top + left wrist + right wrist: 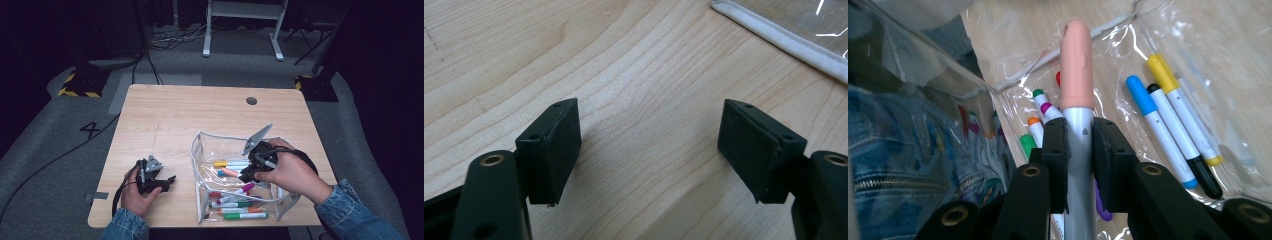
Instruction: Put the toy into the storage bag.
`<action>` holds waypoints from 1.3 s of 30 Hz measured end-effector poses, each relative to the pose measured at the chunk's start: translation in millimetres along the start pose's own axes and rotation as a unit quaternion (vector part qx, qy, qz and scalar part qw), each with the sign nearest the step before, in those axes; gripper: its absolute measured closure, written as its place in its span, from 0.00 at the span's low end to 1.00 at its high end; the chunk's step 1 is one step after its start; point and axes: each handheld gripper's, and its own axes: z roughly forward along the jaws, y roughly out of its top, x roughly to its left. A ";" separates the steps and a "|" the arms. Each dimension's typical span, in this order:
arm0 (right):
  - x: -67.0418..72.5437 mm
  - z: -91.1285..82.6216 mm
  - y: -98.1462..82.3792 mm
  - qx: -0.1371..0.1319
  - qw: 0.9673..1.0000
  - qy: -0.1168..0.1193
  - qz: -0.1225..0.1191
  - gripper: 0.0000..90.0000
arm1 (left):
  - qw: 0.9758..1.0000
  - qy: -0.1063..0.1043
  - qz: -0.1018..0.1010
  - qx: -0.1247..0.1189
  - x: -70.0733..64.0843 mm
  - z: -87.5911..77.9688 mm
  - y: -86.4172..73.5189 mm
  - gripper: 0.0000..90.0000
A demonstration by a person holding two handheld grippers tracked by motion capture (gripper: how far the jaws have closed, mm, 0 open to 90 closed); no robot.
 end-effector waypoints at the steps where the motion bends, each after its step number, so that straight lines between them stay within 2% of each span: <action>1: 0.2 3.7 0.9 0.007 1.000 0.003 -0.005 0.86 | 1.000 0.000 0.000 0.000 0.0 0.0 0.0 0.29; 8: 1.5 28.2 3.2 0.052 0.998 0.021 -0.020 0.86 | 1.000 0.000 0.000 0.000 0.0 0.0 0.0 0.29; 17: 1.6 54.4 3.7 0.096 0.994 0.040 -0.033 0.86 | 1.000 0.002 0.001 -0.001 -0.2 0.2 0.0 0.29; 25: 1.8 70.5 4.1 0.137 0.988 0.046 -0.049 0.86 | 1.000 0.002 0.001 -0.001 -0.2 0.2 0.0 0.29; 31: 2.0 75.7 2.5 0.149 0.985 0.057 -0.061 0.83 | 1.000 0.001 0.000 -0.001 -0.3 0.2 -0.1 0.29; 33: 1.6 76.6 1.8 0.136 0.987 0.058 -0.064 0.68 | 1.000 0.001 0.000 -0.002 -0.2 0.3 -0.1 0.29; 35: 1.1 74.3 2.8 0.103 0.991 0.039 -0.069 0.55 | 1.000 0.001 0.001 -0.002 -0.1 0.3 -0.1 0.29; 37: -1.1 67.6 4.7 0.071 0.995 0.020 -0.060 0.50 | 1.000 0.002 0.001 -0.001 -0.2 0.2 0.0 0.29; 39: -4.8 58.2 6.2 0.037 0.998 0.003 -0.050 0.45 | 1.000 0.002 0.001 -0.001 -0.2 0.2 0.0 0.29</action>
